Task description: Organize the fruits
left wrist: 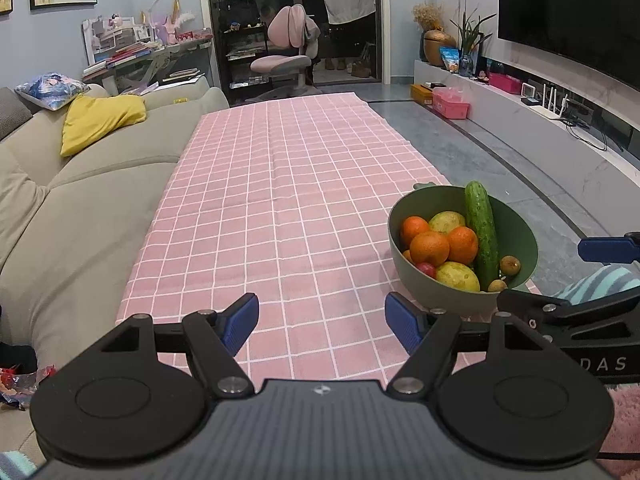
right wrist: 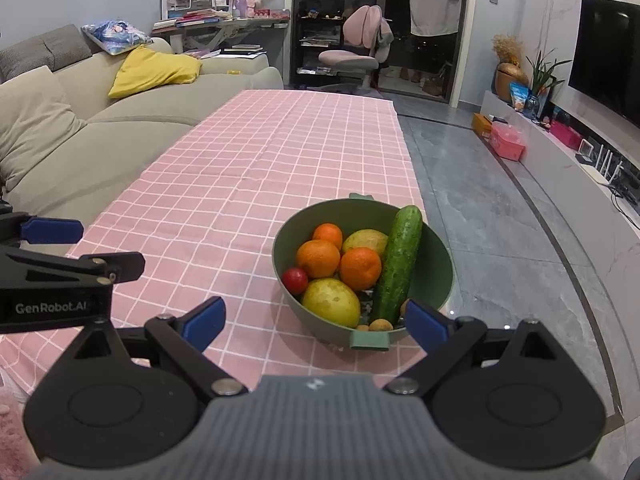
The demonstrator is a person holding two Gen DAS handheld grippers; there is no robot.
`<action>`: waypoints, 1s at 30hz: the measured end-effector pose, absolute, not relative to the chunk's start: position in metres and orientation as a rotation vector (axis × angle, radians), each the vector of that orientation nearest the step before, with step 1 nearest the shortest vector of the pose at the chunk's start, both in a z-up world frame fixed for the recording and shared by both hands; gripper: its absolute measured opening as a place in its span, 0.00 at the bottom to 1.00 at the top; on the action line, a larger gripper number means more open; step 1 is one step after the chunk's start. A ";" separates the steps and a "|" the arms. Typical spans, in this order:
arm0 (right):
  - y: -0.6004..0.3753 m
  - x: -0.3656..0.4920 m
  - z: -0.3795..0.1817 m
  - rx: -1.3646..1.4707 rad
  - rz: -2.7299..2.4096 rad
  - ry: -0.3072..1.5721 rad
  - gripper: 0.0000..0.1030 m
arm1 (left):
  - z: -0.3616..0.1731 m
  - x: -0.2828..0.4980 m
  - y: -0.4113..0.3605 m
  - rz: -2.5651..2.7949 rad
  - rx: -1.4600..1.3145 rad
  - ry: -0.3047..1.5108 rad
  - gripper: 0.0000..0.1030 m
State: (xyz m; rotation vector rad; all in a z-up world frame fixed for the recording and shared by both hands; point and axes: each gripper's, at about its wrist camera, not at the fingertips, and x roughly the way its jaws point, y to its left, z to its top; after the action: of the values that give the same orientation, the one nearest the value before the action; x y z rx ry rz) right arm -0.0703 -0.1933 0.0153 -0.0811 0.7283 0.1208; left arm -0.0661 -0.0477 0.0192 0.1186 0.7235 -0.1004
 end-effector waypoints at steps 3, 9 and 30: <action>-0.193 -0.071 0.015 -0.082 0.122 0.726 0.90 | 0.020 -0.066 -0.048 -0.102 0.121 0.721 0.82; -0.193 -0.071 0.016 -0.084 0.122 0.723 0.90 | 0.021 -0.067 -0.048 -0.107 0.123 0.718 0.82; -0.189 -0.072 0.016 -0.103 0.131 0.713 0.90 | 0.023 -0.067 -0.049 -0.116 0.111 0.718 0.82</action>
State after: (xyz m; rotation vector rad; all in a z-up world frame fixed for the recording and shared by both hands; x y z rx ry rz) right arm -0.0725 -0.1895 0.0157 -0.1031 0.7127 0.1307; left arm -0.0671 -0.0491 0.0233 0.1108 0.7180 -0.1160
